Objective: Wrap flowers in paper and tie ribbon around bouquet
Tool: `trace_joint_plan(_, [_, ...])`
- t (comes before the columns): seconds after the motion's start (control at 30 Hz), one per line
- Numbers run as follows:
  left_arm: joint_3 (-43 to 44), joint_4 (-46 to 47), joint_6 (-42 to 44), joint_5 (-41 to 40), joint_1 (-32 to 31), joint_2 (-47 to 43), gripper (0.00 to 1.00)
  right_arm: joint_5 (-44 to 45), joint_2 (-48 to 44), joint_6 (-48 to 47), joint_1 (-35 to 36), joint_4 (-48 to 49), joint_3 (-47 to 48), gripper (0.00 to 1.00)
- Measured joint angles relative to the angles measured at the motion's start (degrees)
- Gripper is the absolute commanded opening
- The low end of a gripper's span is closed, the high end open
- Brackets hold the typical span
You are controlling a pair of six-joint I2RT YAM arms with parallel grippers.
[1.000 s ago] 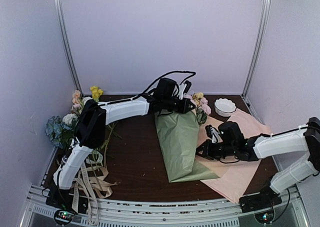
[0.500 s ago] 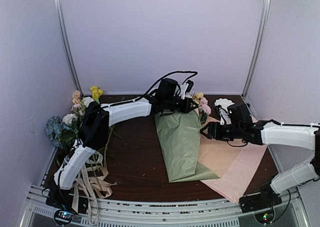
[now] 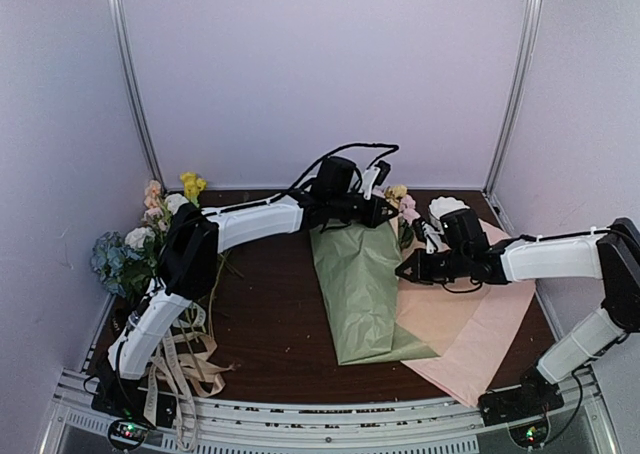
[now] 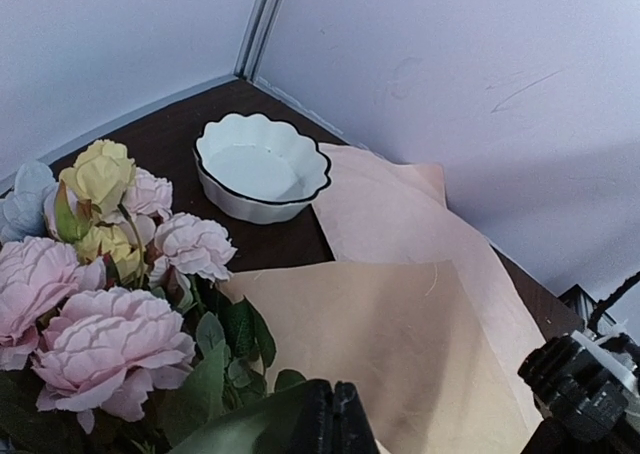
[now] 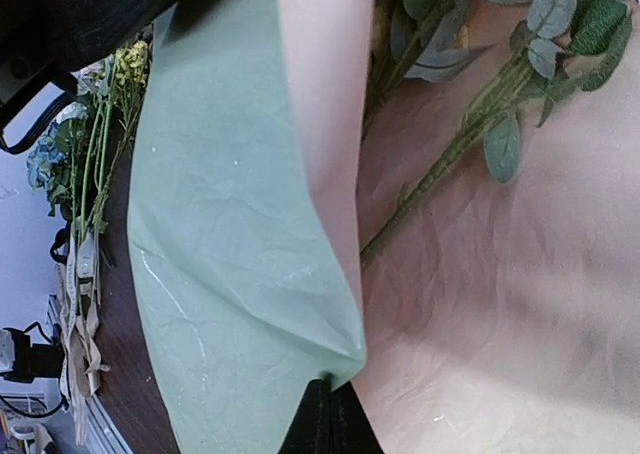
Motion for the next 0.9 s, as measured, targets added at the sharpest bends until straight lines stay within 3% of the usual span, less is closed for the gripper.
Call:
trace_joint_plan(0.13, [0.0,-2.1,3.5,-0.1,-0.1,-0.4,0.10,0.0,-0.1,1.7,-1.1,2.7,-3.9,0.00])
trace_joint_plan(0.23, [0.0,-4.9,7.2,-1.0,-0.2,-1.7,0.36,-0.2,-0.1,3.1,-2.2,3.7,-6.5,0.00])
trace_joint_plan(0.4, [-2.3,-8.3,12.9,-2.1,-0.3,-7.1,0.55,-0.2,-0.1,4.6,-3.3,4.9,-8.4,0.00])
trace_joint_plan(0.47, [-6.5,-8.7,14.8,-2.6,-0.3,-11.6,0.54,-0.2,-0.1,4.9,-3.8,5.4,-9.0,0.00])
trace_joint_plan(0.57, [-13.8,-9.5,16.9,-5.1,-0.3,-18.9,0.44,0.1,-0.2,5.3,-4.5,5.4,-9.8,0.00])
trace_joint_plan(0.67, [-19.0,-11.4,18.4,-8.5,-0.4,-23.6,0.43,0.9,-0.2,5.4,-4.8,5.0,-10.3,0.00])
trace_joint_plan(0.9, [-25.2,-15.9,20.6,-15.9,-2.7,-20.7,0.46,1.9,0.1,5.3,-4.8,4.0,-10.4,0.00])
